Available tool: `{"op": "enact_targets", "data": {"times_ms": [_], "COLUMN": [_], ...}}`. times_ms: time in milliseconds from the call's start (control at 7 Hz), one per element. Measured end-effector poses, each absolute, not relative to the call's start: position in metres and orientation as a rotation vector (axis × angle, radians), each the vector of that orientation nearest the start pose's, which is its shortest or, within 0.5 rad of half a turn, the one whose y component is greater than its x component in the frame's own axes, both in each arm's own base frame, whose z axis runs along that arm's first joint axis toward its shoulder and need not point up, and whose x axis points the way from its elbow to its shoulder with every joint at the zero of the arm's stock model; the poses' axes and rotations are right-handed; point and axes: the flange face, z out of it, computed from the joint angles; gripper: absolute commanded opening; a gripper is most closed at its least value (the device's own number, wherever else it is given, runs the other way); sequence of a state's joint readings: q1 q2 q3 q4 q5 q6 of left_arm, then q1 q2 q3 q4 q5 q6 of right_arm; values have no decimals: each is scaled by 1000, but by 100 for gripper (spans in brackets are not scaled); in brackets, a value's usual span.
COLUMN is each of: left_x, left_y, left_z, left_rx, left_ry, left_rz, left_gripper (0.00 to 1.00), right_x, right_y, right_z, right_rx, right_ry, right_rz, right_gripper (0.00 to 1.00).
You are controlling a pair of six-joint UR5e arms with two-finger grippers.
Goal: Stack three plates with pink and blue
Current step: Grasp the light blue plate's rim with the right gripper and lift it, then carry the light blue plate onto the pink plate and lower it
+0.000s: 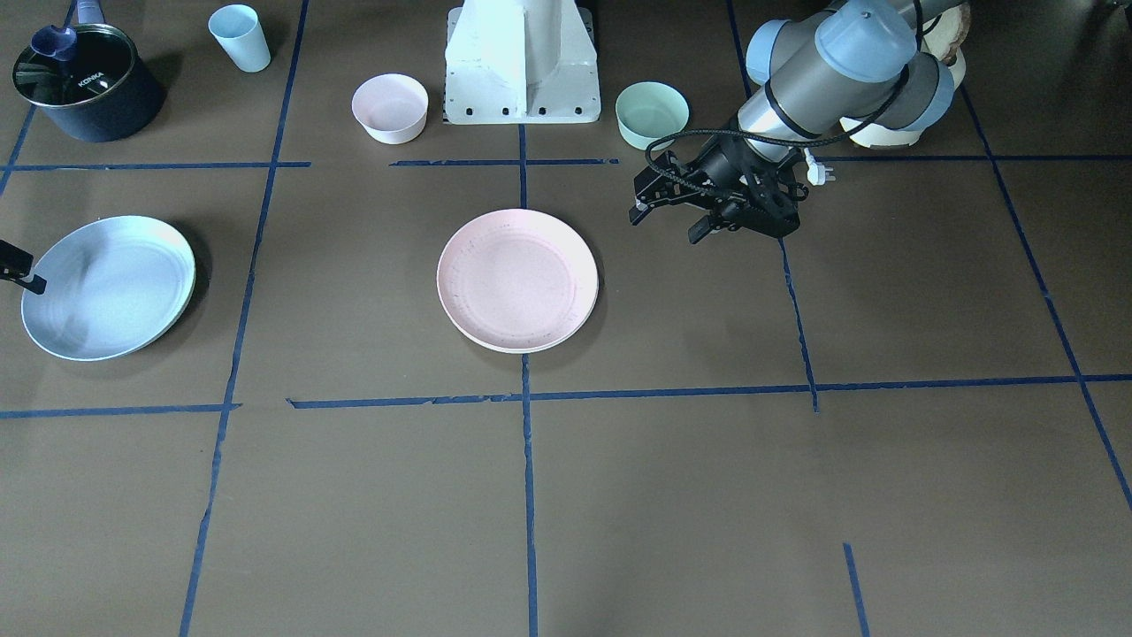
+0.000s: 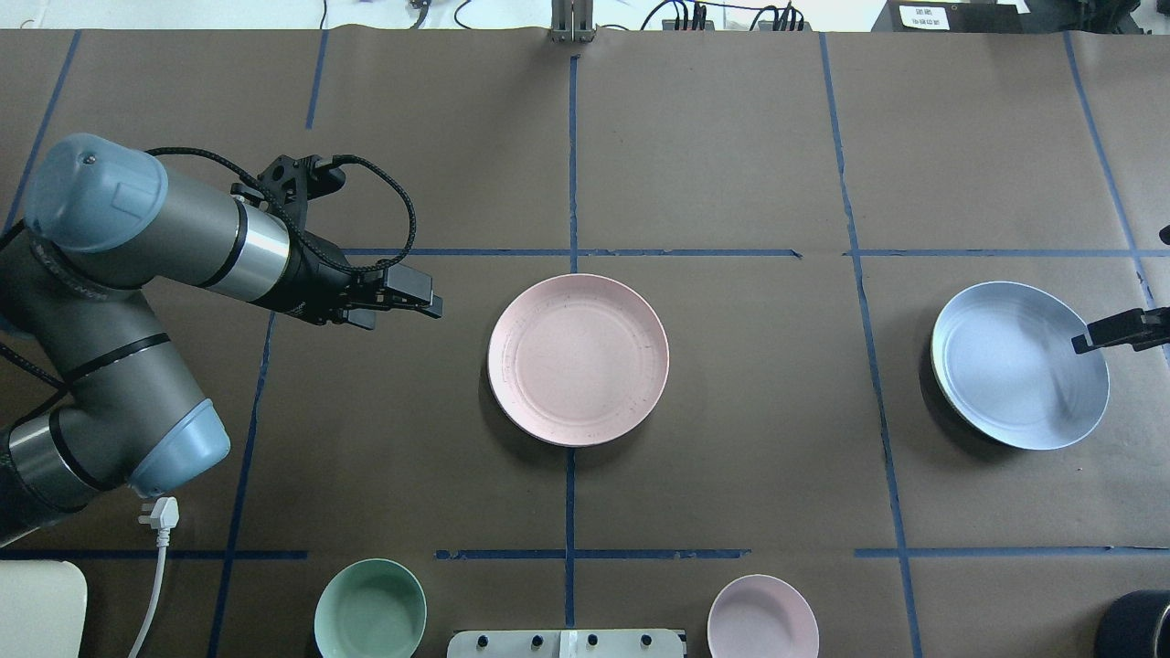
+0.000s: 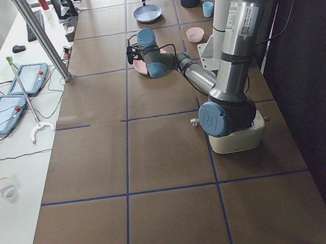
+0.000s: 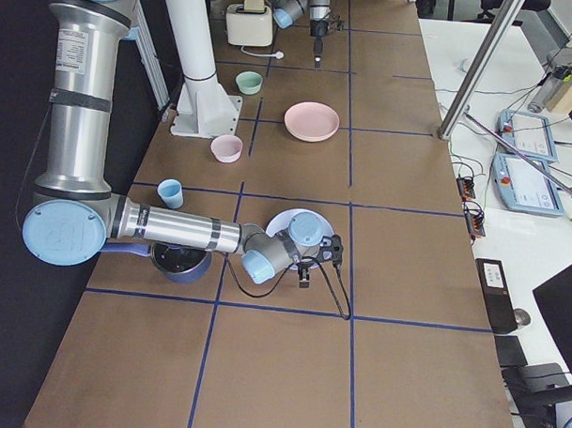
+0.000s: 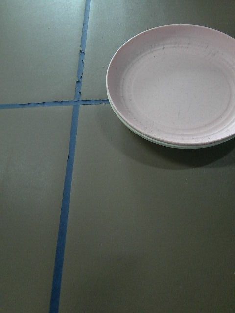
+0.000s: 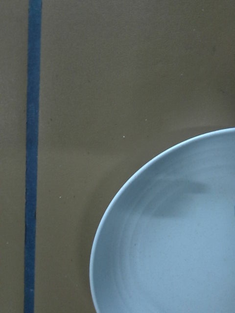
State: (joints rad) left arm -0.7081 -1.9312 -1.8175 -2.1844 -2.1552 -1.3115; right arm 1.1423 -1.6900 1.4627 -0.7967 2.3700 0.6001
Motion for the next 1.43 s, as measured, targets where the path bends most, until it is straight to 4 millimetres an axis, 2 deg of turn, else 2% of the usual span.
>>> {"op": "enact_targets", "data": {"times_ms": [143,286,571,714,857,1000,1143,1286,1429], "left_x": [392,392,392,392,392,392,392,391,390], "left_y": [-439,-439,-439,-439,-439,-439,-439,-440,-441], "left_z": [274,275,277,277,277,277,276,276,276], "left_rx": [97,96,96,96,95,96,96,98,100], "left_ry": [1273,1271,1269,1269,1269,1270,1271,1271,1271], "left_rz": [-31,-32,-34,-33,-33,-32,-31,-33,-35], "left_gripper": [100,100,100,100,100,100,100,100,100], "right_x": [-138,-142,-145,-147,-152,-170,-206,-260,-322], "right_y": [-435,-433,-433,-436,-440,-449,-461,-474,-481], "right_z": [687,694,694,687,669,635,580,512,443], "right_rx": [55,48,47,54,65,64,39,0,-29], "right_ry": [-920,-906,-903,-913,-936,-981,-1045,-1116,-1174], "right_rz": [-64,-65,-69,-71,-65,-35,25,98,172], "right_gripper": [22,2,0,0,0,0,0,0,0]}}
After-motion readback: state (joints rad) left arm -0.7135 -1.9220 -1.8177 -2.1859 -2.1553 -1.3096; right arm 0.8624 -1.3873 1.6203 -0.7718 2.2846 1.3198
